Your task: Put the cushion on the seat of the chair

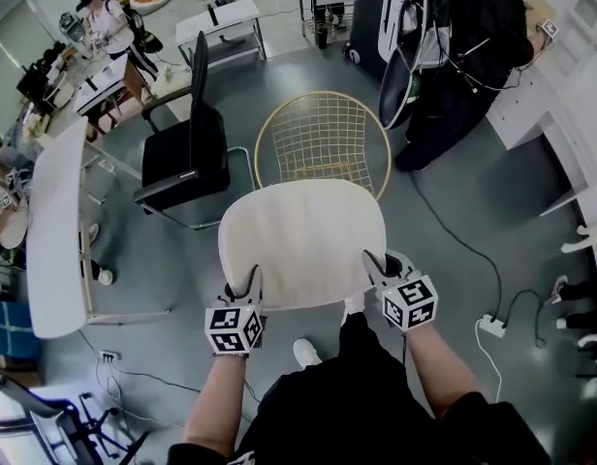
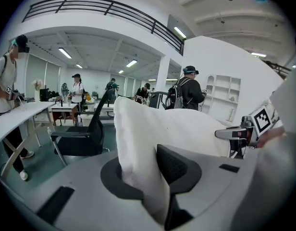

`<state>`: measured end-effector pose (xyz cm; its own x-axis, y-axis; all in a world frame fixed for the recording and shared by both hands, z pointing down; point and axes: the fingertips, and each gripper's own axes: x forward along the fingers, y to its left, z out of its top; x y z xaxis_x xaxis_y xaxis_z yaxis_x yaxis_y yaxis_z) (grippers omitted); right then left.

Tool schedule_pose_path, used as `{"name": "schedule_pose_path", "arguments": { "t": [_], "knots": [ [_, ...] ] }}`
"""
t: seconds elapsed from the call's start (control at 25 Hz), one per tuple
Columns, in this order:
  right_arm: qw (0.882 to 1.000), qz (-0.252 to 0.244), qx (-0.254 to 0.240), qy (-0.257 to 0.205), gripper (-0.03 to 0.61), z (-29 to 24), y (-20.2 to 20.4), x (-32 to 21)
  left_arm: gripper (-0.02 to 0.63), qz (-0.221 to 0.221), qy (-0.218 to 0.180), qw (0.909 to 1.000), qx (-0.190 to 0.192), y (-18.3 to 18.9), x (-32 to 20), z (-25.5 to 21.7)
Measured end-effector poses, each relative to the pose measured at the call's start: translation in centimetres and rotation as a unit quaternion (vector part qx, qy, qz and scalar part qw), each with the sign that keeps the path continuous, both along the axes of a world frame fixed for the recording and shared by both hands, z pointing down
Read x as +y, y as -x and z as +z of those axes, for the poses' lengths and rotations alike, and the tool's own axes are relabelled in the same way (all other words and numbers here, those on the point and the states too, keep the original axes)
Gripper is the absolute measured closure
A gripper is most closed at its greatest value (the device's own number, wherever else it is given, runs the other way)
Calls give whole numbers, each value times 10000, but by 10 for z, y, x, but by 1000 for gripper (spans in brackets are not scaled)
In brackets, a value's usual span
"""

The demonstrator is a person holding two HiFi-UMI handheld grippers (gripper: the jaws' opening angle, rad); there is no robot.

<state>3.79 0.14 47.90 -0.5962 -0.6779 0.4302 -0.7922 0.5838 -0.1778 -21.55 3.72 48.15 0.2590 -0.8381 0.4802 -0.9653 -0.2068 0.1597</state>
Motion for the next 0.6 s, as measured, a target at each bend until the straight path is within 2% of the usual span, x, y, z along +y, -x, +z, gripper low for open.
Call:
{"name": "schedule_pose_path", "arguments": {
  "t": [0.6],
  "knots": [
    [9996,-151,95,223,523,30,-53,-140,505,-156,207,9997,10,-52,-128,30]
  ]
}}
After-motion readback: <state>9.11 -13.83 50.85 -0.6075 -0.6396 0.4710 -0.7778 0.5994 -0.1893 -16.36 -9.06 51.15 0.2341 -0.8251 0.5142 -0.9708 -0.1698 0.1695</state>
